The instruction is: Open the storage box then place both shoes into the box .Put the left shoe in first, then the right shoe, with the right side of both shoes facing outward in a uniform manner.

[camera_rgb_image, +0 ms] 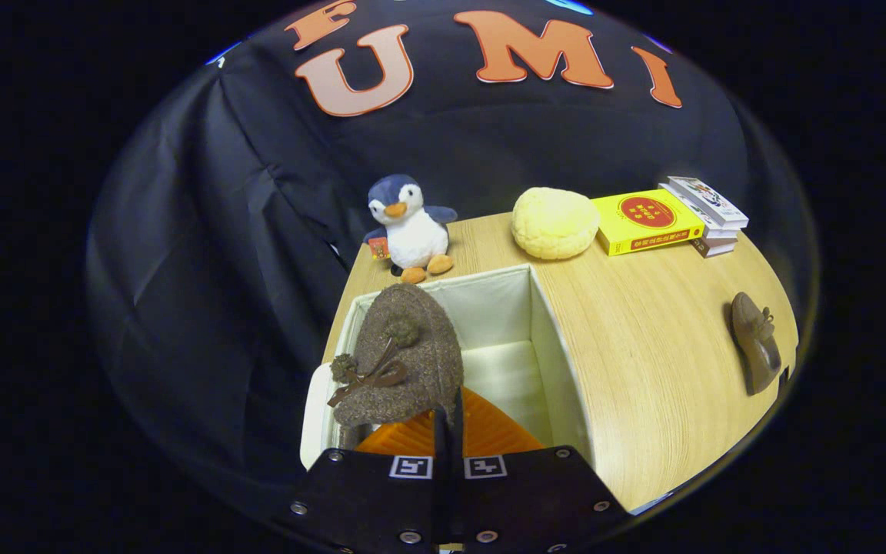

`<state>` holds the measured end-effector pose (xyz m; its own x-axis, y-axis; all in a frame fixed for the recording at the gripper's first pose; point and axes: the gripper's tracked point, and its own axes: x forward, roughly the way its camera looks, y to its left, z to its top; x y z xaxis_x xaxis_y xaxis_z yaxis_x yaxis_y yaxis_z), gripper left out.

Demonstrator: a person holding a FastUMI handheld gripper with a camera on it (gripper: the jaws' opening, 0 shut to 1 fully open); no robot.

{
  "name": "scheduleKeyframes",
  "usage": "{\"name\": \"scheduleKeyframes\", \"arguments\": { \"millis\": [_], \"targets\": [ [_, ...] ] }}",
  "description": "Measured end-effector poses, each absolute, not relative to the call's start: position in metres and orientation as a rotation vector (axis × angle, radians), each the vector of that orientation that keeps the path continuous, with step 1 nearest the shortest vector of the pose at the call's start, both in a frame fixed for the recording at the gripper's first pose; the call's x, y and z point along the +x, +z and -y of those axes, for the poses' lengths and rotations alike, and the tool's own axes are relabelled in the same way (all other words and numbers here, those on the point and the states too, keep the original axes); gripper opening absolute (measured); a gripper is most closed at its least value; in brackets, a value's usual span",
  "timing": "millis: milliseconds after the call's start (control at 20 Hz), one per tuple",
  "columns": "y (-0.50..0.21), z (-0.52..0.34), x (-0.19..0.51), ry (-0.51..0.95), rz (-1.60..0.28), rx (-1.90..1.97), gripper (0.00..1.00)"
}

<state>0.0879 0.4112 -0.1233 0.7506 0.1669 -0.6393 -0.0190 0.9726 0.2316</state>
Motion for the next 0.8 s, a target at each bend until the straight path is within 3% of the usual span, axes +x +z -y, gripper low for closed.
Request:
{"name": "scheduleKeyframes", "arguments": {
  "millis": [300,400,550,650,800],
  "targets": [
    [-0.149,-0.431,0.087,0.114,-0.772,0.209,0.06],
    [-0.151,-0.434,0.084,0.125,-0.782,0.206,0.24],
    [-0.134,-0.42,0.088,0.106,-0.733,0.172,0.82],
    [-0.12,-0.405,0.091,0.106,-0.692,0.157,0.94],
    [-0.099,-0.369,0.093,0.091,-0.631,0.157,0.98]
  ]
}}
